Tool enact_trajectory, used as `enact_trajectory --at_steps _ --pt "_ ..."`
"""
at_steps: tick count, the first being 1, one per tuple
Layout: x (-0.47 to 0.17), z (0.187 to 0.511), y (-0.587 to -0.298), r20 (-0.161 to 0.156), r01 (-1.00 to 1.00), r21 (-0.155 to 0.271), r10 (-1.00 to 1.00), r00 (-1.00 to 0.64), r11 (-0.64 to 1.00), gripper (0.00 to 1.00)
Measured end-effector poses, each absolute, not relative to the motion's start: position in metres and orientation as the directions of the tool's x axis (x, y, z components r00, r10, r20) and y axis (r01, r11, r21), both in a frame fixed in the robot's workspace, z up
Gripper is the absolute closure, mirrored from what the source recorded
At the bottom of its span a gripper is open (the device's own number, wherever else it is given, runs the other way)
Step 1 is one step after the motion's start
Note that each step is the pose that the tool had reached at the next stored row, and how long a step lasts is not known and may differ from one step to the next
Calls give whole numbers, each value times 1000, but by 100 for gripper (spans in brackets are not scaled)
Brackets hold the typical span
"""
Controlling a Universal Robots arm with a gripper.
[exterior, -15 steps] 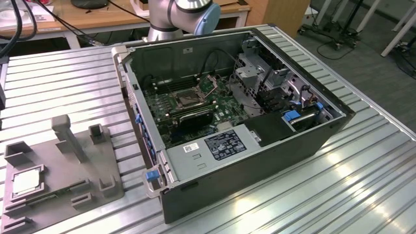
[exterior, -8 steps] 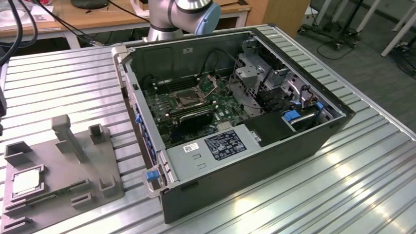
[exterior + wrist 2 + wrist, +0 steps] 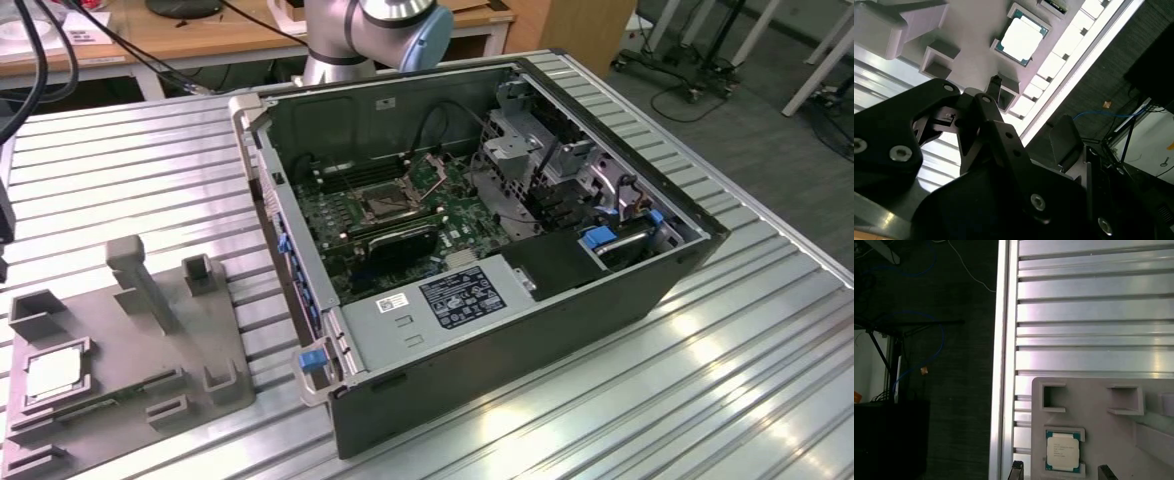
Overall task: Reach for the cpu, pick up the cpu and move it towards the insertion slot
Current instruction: 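Reach for the cpu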
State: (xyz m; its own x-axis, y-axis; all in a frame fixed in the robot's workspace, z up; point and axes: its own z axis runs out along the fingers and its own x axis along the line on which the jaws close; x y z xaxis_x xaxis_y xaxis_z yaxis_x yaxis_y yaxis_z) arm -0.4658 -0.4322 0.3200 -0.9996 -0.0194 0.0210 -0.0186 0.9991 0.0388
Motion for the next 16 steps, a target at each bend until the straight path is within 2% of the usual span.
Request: enact_trajectory --at_steps 16 --pt "-466 311 -433 23 -19 39 -19 -1000 999 34"
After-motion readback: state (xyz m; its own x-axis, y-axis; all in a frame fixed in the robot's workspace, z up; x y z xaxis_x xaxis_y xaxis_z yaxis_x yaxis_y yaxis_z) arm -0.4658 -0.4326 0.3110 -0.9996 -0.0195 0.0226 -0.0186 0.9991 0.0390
